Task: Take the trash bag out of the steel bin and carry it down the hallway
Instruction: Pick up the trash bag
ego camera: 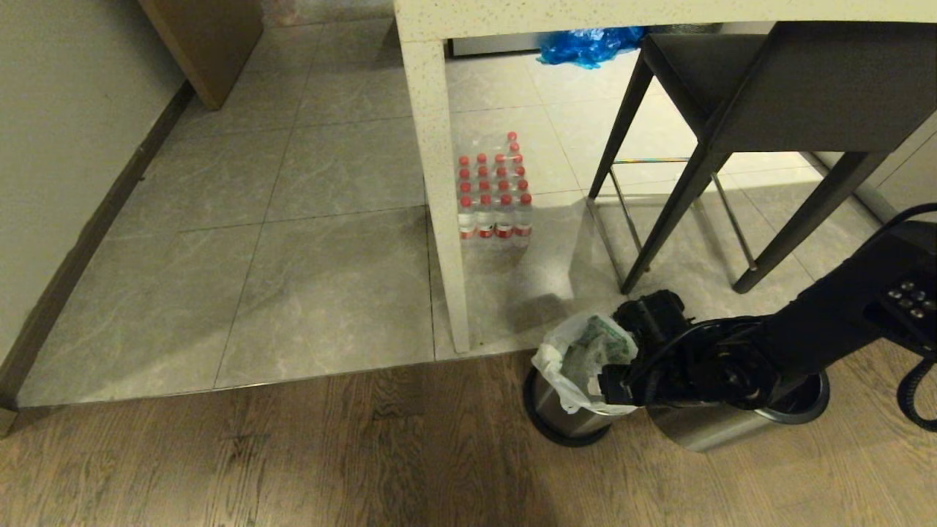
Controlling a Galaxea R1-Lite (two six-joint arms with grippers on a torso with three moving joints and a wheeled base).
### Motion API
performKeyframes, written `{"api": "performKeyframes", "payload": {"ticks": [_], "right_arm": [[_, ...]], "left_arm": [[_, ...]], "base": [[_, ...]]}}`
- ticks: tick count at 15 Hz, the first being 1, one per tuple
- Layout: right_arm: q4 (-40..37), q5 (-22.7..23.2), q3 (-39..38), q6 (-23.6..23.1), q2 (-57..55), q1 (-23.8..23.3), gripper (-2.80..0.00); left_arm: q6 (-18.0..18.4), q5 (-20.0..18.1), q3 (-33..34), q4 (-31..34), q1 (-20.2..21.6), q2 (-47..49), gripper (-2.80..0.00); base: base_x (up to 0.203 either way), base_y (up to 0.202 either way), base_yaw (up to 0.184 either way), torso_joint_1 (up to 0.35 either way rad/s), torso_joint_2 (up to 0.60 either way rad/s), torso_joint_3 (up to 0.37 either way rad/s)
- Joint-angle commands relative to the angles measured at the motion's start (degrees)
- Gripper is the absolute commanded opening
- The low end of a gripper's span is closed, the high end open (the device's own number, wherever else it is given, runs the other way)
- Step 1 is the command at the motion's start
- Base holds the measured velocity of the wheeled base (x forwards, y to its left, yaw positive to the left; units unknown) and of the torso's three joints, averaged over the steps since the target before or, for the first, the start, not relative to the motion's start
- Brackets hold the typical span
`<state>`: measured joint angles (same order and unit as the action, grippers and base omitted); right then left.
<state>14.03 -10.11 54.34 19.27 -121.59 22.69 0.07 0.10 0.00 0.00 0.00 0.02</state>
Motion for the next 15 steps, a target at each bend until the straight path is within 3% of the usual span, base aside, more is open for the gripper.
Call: {"api": "performKeyframes", "payload": {"ticks": [1,5,8,11,15], "right_arm": [[-0.06,-0.12,2.35,0.0,-3.1,0.11,0.0],[-0.47,-3.09,4.1,-0.12,-6.93,0.41,0.0],[-6.43,-0.54,2.71,1.33,0.3,0.2,0.0],[-6.92,0.13,2.43,1.59,6.57,-0.06,0.0],[-10.03,-0.21,-7.66,0.92,9.27,-1.66,0.0]], "left_arm": [[0.01,0.02,0.0,0.0,0.0,0.06,-2.8],[0.01,-0.01,0.0,0.0,0.0,0.06,-2.8],[0.01,0.01,0.0,0.0,0.0,0.06,-2.8],[0.01,-0.01,0.0,0.0,0.0,0.06,-2.8],[0.01,-0.01,0.0,0.0,0.0,0.06,-2.8]], "base": [[0.0,0.0,0.0,0.0,0.0,0.0],[0.0,0.0,0.0,0.0,0.0,0.0],[0.0,0.0,0.0,0.0,0.0,0.0],[0.0,0.0,0.0,0.0,0.0,0.0],[0.0,0.0,0.0,0.0,0.0,0.0]]}}
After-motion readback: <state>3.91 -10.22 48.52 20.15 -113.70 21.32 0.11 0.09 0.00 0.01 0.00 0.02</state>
